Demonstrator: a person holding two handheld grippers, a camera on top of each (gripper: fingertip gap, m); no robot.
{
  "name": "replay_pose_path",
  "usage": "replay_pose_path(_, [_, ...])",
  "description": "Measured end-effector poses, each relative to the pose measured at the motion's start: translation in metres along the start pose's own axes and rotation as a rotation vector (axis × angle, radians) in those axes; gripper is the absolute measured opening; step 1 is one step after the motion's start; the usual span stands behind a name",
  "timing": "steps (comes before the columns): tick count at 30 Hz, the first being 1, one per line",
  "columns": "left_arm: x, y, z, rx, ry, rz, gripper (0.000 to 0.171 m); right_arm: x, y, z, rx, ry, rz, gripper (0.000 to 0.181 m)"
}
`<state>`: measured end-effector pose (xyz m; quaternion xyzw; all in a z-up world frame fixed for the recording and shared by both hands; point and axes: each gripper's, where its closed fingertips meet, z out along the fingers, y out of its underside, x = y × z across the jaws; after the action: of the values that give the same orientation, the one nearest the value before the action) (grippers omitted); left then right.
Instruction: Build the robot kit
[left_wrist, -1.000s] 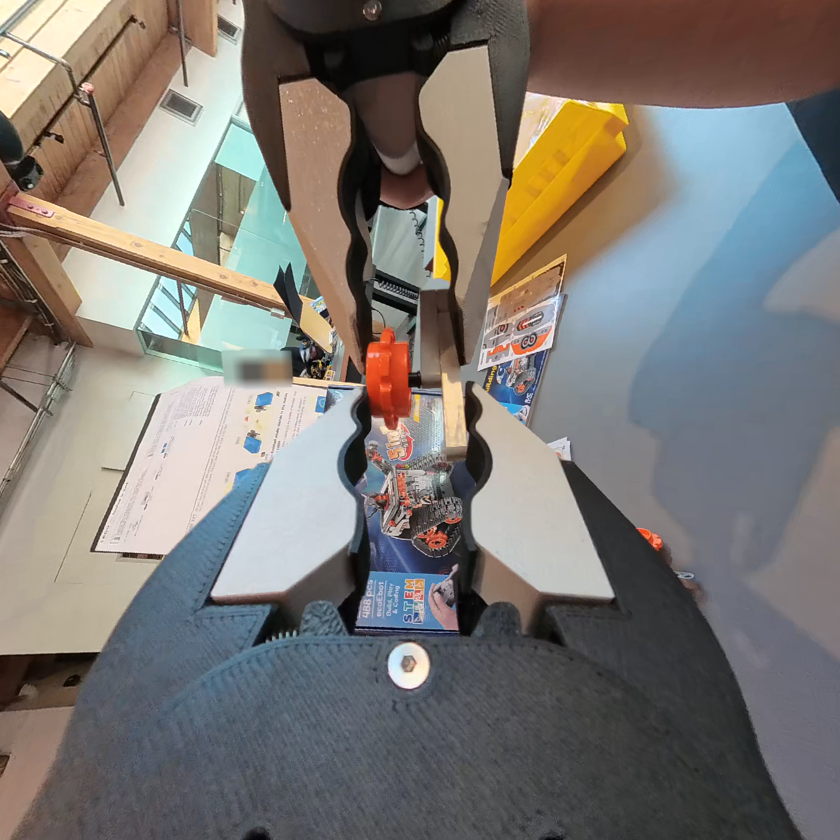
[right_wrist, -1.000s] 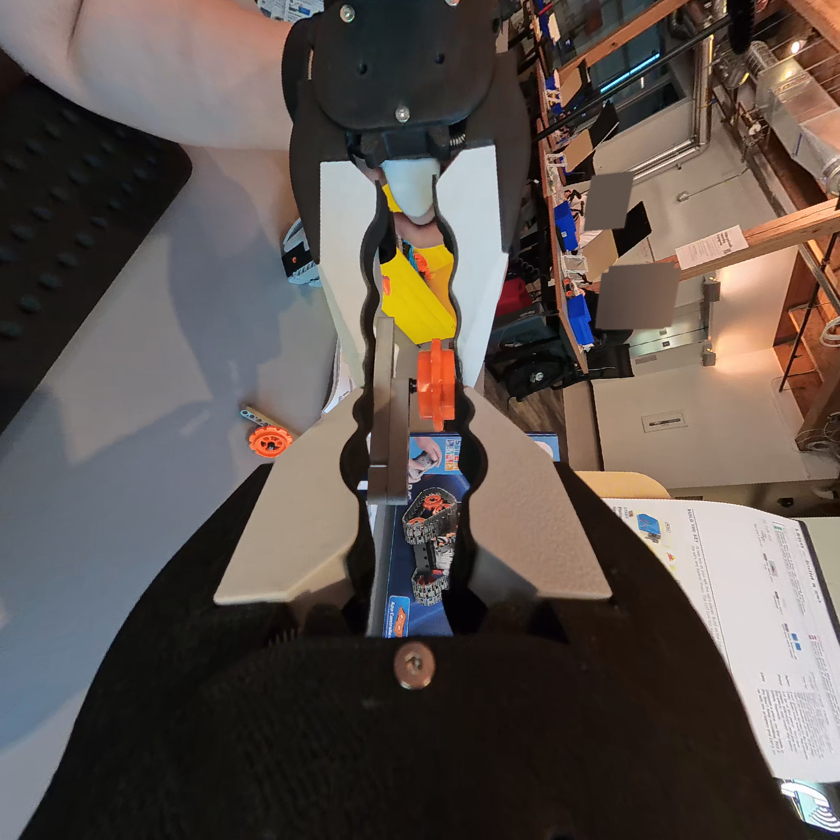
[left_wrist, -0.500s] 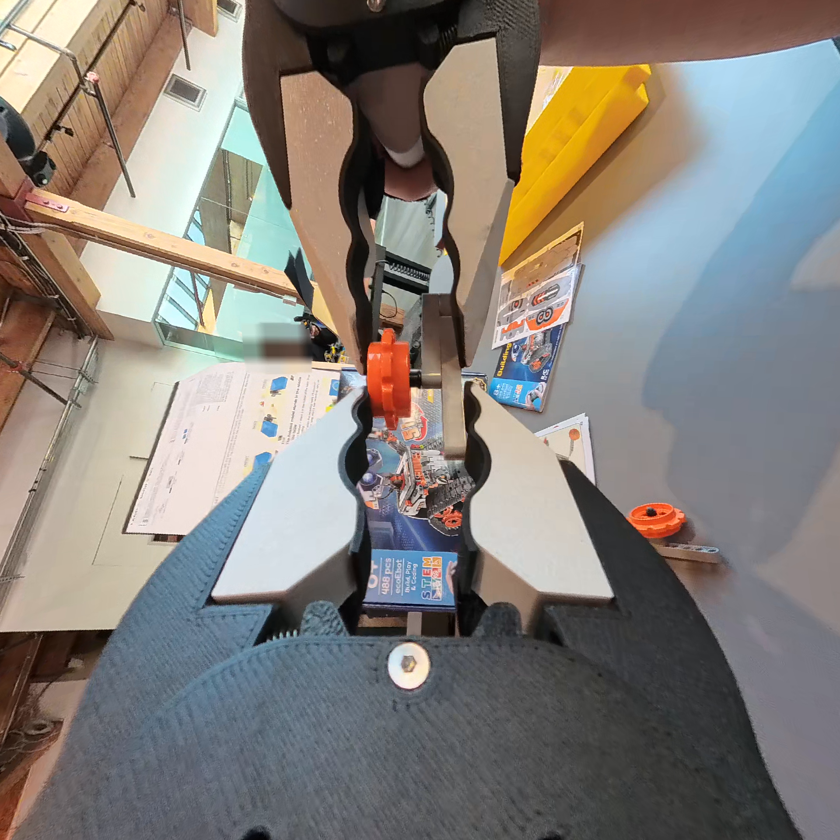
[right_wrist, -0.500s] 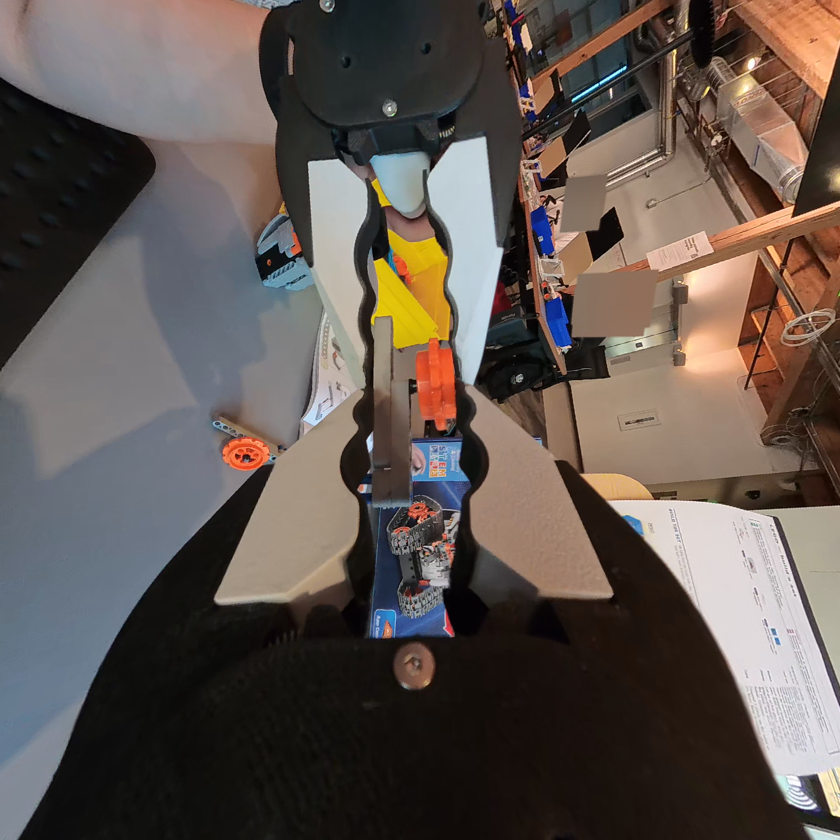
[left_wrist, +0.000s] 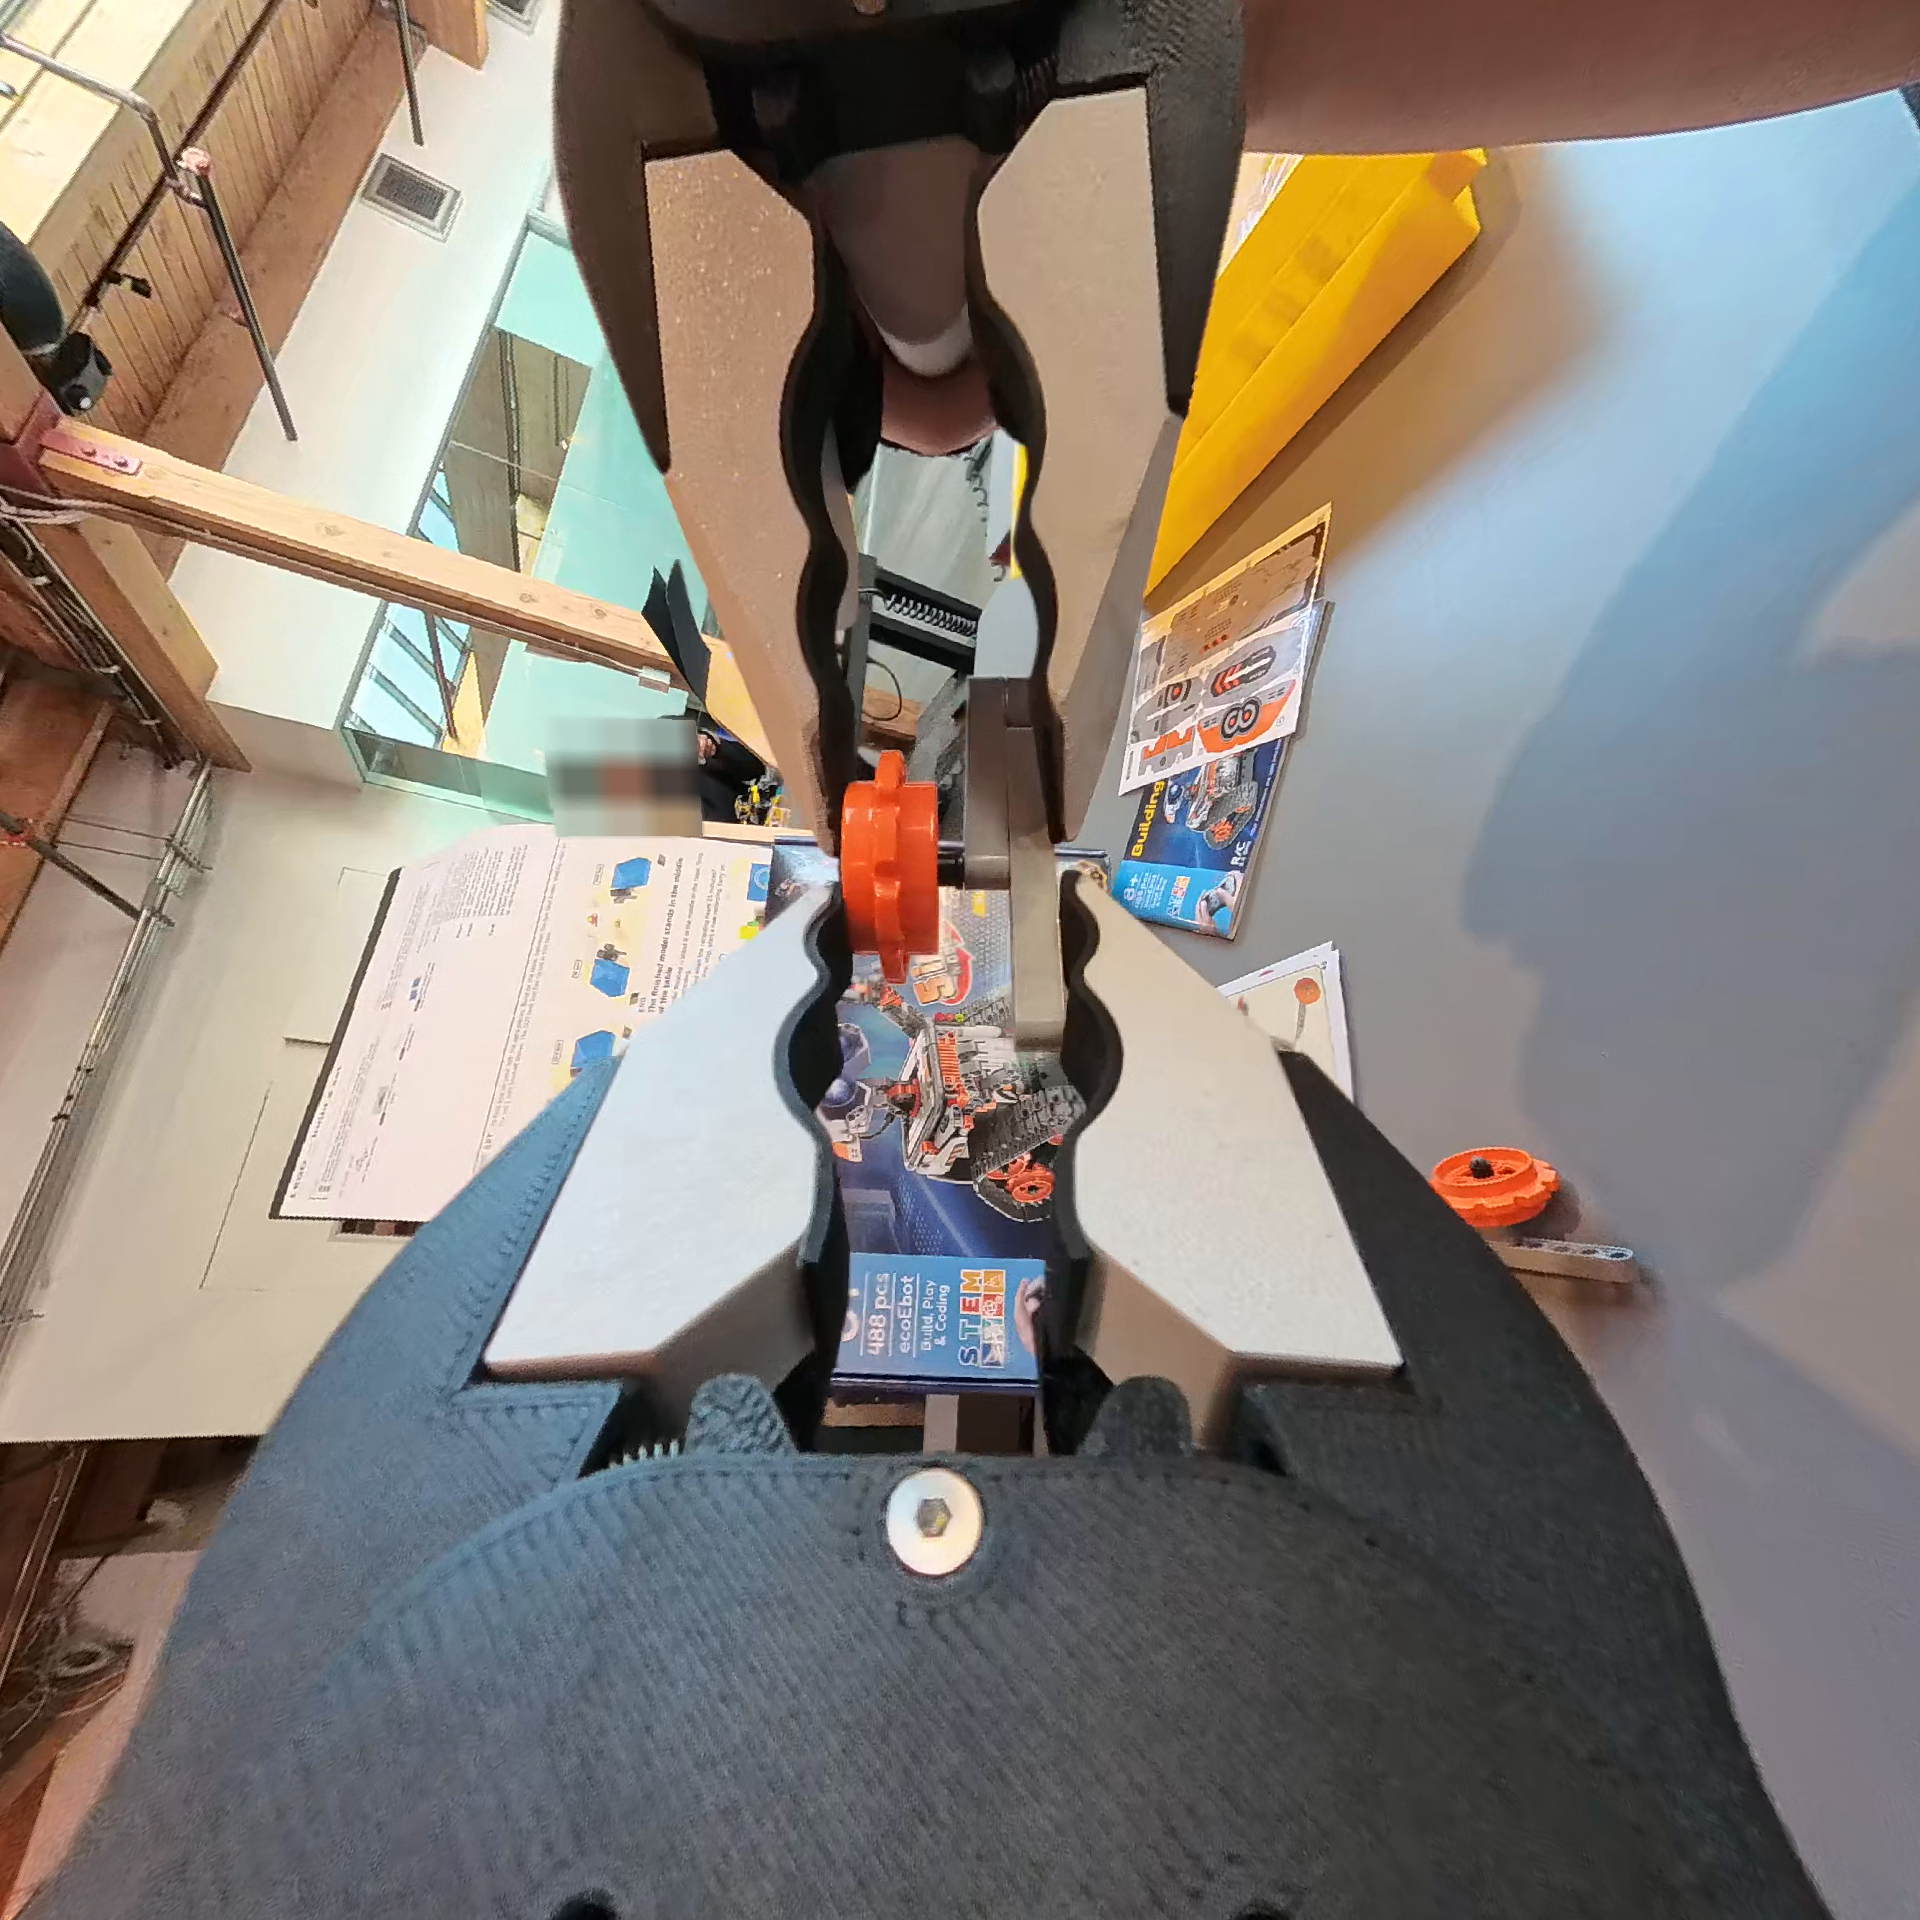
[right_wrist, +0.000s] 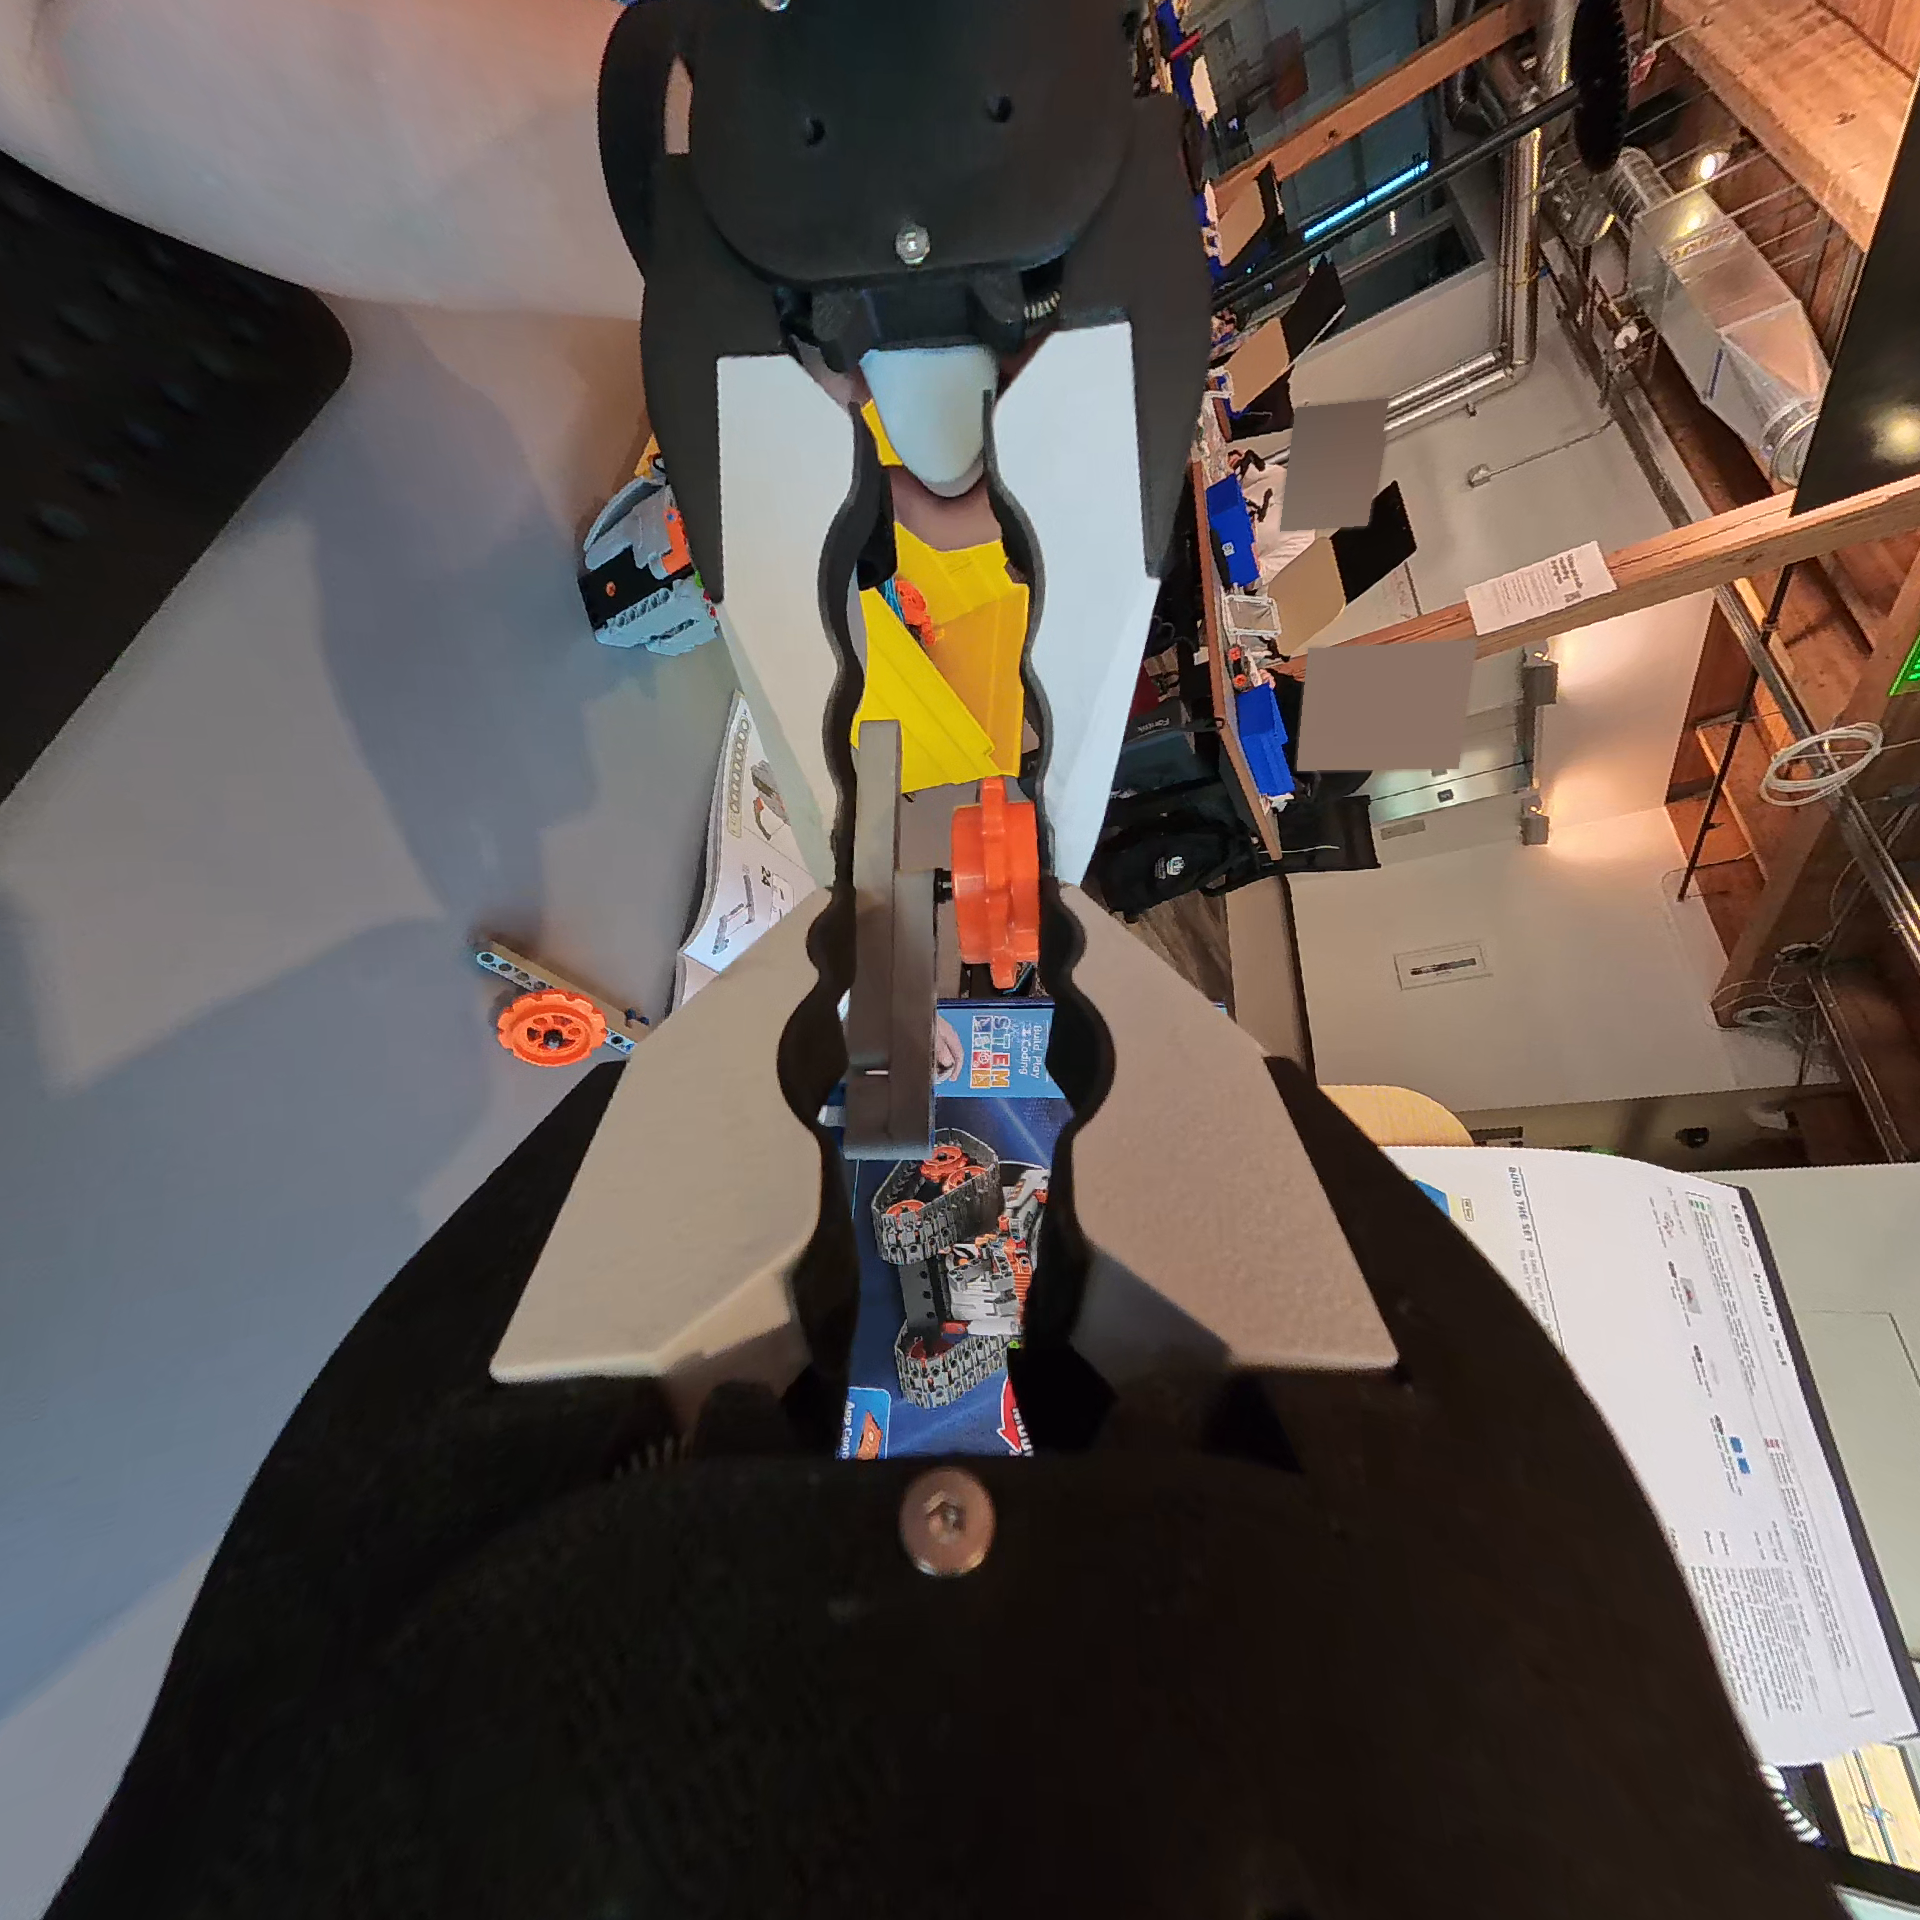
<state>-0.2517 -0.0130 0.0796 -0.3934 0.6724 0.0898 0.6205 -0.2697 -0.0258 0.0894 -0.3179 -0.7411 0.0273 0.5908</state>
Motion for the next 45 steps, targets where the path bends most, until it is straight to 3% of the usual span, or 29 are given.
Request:
replay_pose_path(5, [0.001, -0.001, -0.002, 0.004, 0.014, -0.008, 0.038, -0.001, -0.003, -0.001, -0.004, 0.001, 0.008, 0.033])
replay_pose_path(6, [0.003, -0.002, -0.002, 0.008, 0.027, -0.01, 0.038, 0.004, -0.003, -0.002, -0.004, 0.037, 0.027, 0.014])
replay_pose_path(17, [0.004, -0.004, 0.003, 0.046, 0.045, -0.052, 0.038, 0.004, 0.001, -0.006, 0.015, 0.012, 0.06, 0.014])
replay_pose_path(29, [-0.002, 0.008, 0.007, 0.03, 0.035, -0.146, 0.038, -0.003, 0.012, -0.002, -0.021, -0.061, 0.149, 0.048])
replay_pose_path(36, [-0.001, 0.001, 0.011, 0.095, 0.06, -0.235, 0.038, -0.002, 0.021, 0.004, -0.098, -0.028, 0.092, 0.049])
replay_pose_path(40, [-0.001, 0.007, 0.015, 0.079, 0.045, -0.206, 0.038, 0.0, 0.027, 0.007, -0.156, 0.004, 0.032, 0.045])
replay_pose_path(45, [0.0, 0.007, 0.012, 0.093, 0.056, -0.204, 0.038, 0.0, 0.025, 0.009, -0.132, -0.002, 0.048, 0.044])
